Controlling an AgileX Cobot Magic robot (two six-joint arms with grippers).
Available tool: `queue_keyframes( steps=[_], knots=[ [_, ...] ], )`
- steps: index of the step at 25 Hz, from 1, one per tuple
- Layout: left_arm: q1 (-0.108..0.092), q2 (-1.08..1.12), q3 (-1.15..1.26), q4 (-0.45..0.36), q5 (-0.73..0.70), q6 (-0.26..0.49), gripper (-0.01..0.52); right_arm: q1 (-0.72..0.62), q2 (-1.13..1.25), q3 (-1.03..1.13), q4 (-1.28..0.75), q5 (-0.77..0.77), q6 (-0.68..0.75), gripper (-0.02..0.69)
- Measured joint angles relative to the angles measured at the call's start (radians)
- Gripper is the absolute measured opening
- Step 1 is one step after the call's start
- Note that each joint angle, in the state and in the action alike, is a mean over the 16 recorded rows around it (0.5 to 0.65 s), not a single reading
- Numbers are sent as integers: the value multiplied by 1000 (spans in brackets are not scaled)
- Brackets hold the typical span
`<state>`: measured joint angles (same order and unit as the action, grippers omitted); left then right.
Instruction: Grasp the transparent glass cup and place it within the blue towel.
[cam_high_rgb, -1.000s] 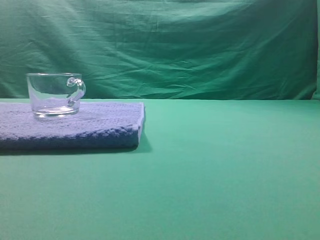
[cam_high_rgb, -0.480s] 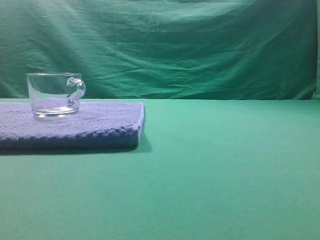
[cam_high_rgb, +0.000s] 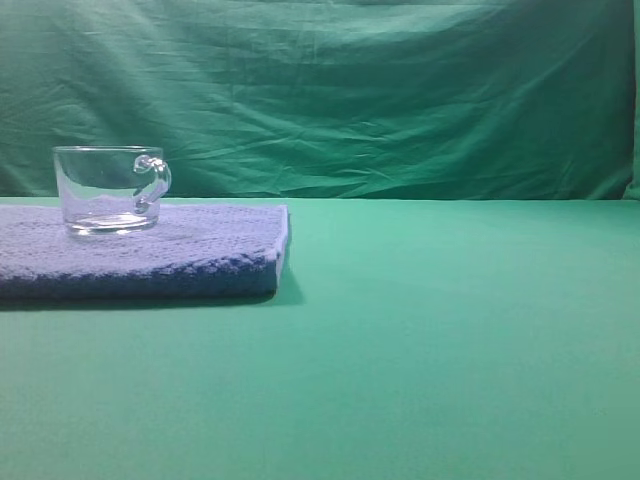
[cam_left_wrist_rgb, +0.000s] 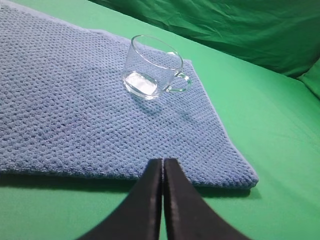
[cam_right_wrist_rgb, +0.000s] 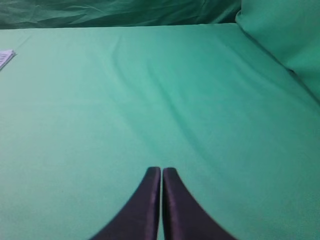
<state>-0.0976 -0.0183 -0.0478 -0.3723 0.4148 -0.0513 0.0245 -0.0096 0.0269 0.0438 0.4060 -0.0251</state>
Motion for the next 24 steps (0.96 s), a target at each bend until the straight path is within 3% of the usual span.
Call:
queue_keyframes(
  steps=[24],
  knots=[
    [0, 0, 0, 0, 0, 0, 0, 0, 0, 0, 1, -1, -2, 0]
  ],
)
